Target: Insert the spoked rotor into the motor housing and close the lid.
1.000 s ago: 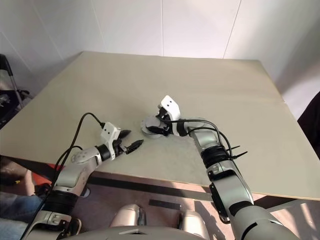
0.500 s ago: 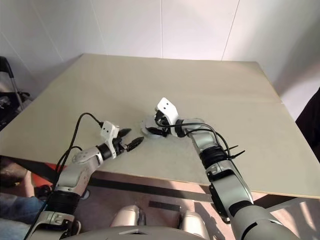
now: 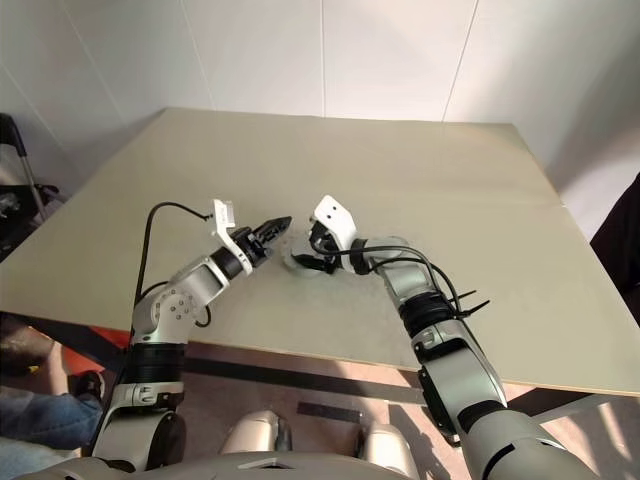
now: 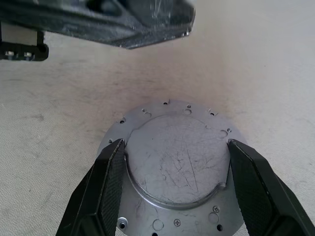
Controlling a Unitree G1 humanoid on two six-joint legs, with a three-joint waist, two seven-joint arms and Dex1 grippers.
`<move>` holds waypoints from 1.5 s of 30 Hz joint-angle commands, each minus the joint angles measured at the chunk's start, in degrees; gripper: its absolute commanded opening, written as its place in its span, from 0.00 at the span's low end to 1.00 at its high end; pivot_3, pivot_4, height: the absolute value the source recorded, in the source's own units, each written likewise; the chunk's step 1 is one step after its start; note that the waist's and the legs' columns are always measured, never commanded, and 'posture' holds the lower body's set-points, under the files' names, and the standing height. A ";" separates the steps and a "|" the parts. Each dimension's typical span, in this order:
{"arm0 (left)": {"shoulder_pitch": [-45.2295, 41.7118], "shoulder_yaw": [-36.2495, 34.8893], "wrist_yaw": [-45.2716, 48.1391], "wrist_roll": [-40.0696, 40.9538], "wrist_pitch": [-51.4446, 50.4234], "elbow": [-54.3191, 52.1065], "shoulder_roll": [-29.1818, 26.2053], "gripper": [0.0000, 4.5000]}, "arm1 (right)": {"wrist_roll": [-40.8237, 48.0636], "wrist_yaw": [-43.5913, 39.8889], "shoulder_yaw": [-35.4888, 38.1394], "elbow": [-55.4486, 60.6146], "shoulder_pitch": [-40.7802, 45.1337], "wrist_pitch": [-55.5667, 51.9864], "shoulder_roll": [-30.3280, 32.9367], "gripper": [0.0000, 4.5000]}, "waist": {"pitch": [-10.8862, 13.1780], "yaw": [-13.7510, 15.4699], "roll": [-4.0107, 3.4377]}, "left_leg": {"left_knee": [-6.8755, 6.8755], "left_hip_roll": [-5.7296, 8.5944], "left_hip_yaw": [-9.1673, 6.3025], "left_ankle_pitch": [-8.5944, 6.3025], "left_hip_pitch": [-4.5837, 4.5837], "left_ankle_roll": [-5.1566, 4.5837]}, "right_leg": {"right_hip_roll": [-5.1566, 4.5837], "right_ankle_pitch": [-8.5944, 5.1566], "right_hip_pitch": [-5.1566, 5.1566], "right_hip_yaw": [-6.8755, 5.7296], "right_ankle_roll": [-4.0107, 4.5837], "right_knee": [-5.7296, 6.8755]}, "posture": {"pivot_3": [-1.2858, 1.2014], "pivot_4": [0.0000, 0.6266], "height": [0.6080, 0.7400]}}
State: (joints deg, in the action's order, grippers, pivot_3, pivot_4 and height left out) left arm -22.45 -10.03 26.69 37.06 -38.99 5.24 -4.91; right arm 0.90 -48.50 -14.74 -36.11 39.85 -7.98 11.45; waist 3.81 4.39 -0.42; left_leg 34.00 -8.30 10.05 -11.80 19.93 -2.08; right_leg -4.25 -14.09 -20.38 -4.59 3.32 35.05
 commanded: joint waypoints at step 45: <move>-1.62 -7.46 -2.34 3.04 -2.83 -0.04 -0.84 0.00 | 10.64 2.76 9.54 19.79 -2.21 -20.58 5.99 1.00 | 0.46 1.11 -0.05 | -0.81 0.34 0.10 0.41 1.89 -0.71 | -0.09 0.96 -1.34 0.17 -0.03 -1.25 | 0.52 0.00 1.00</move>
State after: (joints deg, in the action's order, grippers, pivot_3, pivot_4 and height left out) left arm -22.99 -16.88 23.47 37.60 -41.32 8.19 -5.74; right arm 11.42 -45.91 -5.48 -17.02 36.87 -29.98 17.43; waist 4.26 5.49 -0.47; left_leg 33.21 -7.96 10.15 -11.38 21.83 -2.79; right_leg -4.35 -13.13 -21.71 -4.42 3.29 33.81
